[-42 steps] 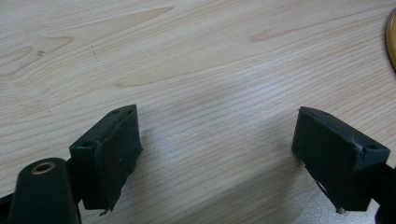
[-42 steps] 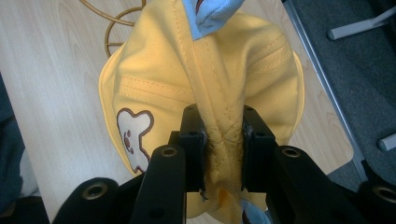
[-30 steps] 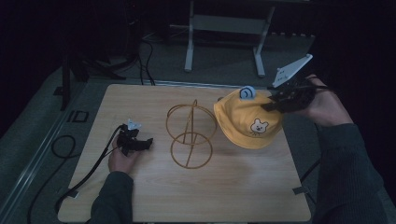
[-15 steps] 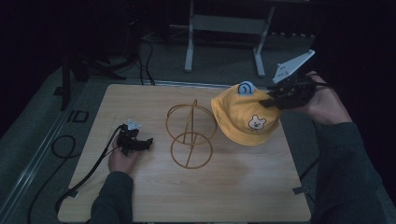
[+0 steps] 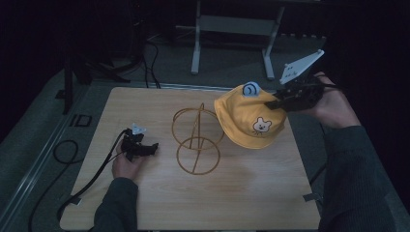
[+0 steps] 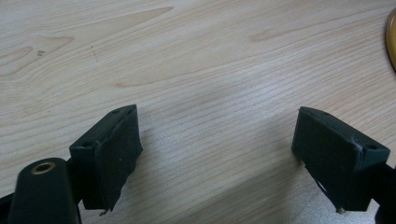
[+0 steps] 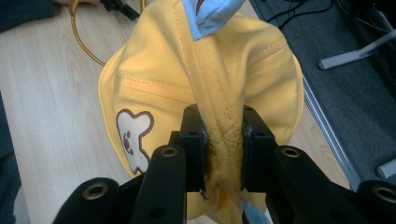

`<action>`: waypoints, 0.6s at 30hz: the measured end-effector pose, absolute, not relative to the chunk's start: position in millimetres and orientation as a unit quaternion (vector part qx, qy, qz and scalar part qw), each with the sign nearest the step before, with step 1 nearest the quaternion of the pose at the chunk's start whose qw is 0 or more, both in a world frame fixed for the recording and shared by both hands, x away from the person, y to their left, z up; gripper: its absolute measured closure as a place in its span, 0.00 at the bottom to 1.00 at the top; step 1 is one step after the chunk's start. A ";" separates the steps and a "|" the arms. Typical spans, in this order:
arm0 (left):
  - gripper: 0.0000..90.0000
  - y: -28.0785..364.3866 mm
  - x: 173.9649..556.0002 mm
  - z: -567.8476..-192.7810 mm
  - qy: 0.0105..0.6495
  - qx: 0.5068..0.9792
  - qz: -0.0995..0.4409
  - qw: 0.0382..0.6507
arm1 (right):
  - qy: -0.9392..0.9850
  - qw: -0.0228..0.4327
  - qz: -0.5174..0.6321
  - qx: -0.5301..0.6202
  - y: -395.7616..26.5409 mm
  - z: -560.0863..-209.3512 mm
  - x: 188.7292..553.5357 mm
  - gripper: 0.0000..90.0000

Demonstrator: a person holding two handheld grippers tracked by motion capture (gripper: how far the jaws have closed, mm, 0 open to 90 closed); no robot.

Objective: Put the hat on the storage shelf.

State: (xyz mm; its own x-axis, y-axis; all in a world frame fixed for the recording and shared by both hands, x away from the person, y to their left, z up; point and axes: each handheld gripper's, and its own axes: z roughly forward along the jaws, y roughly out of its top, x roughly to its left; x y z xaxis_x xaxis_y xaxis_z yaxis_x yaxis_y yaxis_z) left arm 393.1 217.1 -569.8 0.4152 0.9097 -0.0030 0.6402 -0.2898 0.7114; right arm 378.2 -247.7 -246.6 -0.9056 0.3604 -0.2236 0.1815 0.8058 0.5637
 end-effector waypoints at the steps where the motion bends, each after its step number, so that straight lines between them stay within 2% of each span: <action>1: 0.17 217.1 393.1 -569.8 0.499 0.776 0.207 0.325 | 0.936 0.162 0.276 0.145 -247.7 -246.6 378.2 0.83; 18: 0.17 217.1 393.1 -569.8 0.499 0.776 0.207 0.325 | 0.934 0.162 0.290 0.130 -232.2 -243.9 380.3 0.83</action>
State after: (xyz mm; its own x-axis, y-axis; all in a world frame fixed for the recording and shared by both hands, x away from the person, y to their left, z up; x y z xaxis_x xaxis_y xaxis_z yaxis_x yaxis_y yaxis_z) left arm 393.1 217.1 -569.8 0.4153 0.9097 -0.0029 0.6402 -0.2900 0.7114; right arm 380.3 -232.2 -243.9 -0.9138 0.3369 -0.2268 0.1492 0.7979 0.5840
